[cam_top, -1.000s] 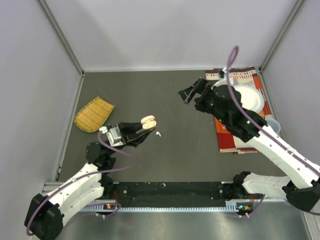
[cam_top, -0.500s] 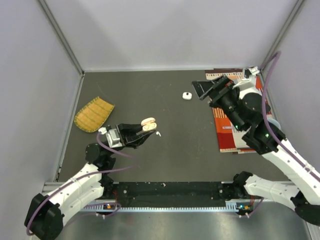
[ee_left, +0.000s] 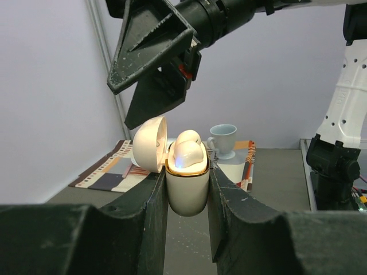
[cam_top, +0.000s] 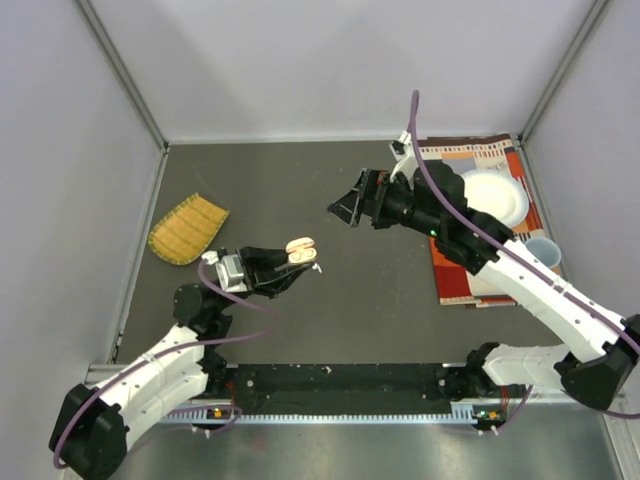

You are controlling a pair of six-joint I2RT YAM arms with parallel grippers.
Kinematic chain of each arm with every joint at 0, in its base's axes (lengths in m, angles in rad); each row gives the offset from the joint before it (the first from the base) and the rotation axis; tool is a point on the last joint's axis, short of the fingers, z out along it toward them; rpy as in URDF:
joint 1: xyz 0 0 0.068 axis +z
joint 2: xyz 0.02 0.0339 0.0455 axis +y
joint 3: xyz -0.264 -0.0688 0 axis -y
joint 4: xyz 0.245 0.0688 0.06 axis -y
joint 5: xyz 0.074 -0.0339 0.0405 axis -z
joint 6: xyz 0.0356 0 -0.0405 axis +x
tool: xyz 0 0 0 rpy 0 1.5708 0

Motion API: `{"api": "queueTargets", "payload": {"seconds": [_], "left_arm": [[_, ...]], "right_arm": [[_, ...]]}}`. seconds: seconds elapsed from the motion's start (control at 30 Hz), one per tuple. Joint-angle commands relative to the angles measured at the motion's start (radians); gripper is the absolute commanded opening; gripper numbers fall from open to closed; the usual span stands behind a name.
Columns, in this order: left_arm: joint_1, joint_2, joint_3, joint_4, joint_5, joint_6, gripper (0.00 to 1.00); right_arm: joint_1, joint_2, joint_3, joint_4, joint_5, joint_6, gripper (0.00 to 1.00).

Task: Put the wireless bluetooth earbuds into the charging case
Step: Close the charging case with the earbuds.

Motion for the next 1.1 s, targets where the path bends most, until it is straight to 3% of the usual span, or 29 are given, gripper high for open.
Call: {"api": "queueTargets", "payload": {"seconds": [0.0,0.37,0.6,0.73,0.9,1.07], "left_arm": [[-0.003,0.010,0.030,0.026,0.043,-0.036,0.00],[-0.014,0.071,0.072,-0.026,0.057,-0.037,0.00],[-0.019,0.119,0.086,-0.029,0.034,-0.048,0.00],[-0.019,0.154,0.096,-0.058,-0.008,-0.083,0.00],[-0.019,0.200,0.151,-0.171,-0.120,-0.183,0.00],[-0.017,0.277,0.303,-0.504,-0.175,-0.238,0.00]], "right_arm": [[-0.006,0.052,0.080,0.025,-0.197,-0.027,0.99],[0.042,0.152,0.082,-0.004,-0.303,-0.085,0.99],[0.102,0.084,-0.062,-0.023,-0.285,-0.138,0.99],[0.102,-0.030,-0.158,-0.026,-0.103,-0.119,0.99],[0.099,-0.132,-0.245,-0.033,0.250,-0.040,0.99],[0.063,-0.196,-0.290,-0.069,0.335,-0.001,0.99]]}}
